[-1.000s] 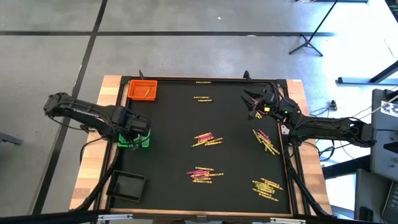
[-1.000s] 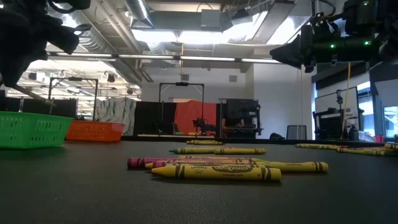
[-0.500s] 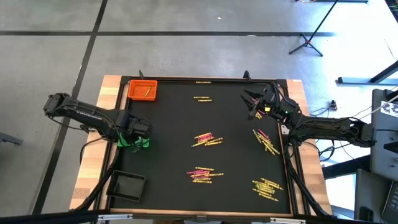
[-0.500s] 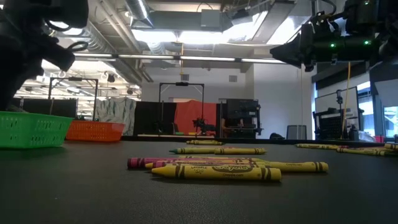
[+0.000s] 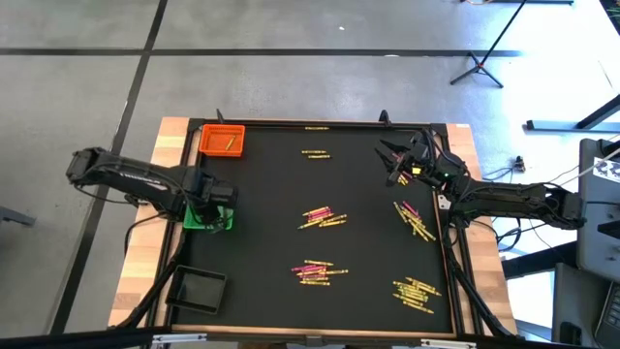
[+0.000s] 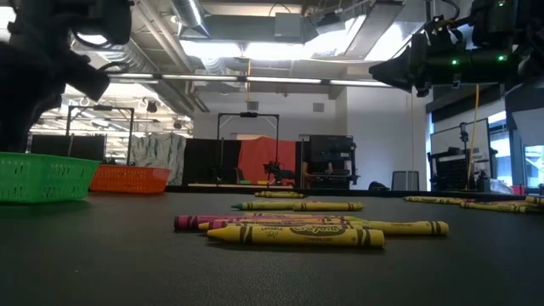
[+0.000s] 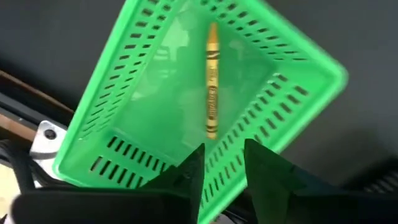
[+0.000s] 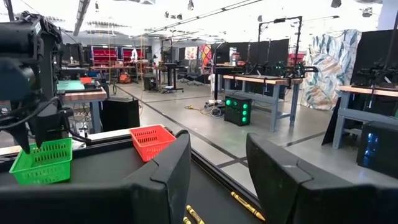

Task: Sort crayons
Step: Put the yellow crayon into the green bin

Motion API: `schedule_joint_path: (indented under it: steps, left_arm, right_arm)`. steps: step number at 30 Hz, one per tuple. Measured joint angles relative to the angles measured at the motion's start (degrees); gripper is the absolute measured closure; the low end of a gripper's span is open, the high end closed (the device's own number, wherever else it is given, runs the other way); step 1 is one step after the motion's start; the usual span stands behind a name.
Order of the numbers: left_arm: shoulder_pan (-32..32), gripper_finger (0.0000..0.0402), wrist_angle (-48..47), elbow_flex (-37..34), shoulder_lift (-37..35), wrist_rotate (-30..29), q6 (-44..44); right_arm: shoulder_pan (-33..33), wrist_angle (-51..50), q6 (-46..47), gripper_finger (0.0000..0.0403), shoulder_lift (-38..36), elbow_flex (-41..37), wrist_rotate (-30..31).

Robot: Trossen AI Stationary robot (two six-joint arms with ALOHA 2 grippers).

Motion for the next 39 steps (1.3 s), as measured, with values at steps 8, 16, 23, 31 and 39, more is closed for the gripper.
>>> schedule_joint_path:
  steps: [8, 16, 23, 31, 39]
  left_arm:
    - [1.2, 0.0295, -0.28, 12.57, -0.01, -4.91, 3.9]
    - [4.17, 0.0295, 18.28, 16.76, 0.82, -17.07, 15.26]
    - [12.61, 0.0295, 32.24, 16.07, 7.64, -16.89, 30.72]
    - [23.12, 0.0291, 47.12, 16.45, 17.83, -6.62, 40.27]
    - [31.8, 0.0249, 47.88, 22.57, 27.27, -3.19, 43.37]
  right_arm:
    - [0.02, 0.0, 0.07, 0.0249, 0.0, 0.0, 0.0]
    - [0.02, 0.0, 0.21, 0.0249, 0.0, 0.0, 0.0]
    - [0.02, 0.0, 0.31, 0.0249, 0.0, 0.0, 0.0]
    - [0.02, -0.59, 0.31, 0.0249, 0.0, 0.0, 0.0]
    - [0.02, -0.61, 0.31, 0.0249, 0.0, 0.0, 0.0]
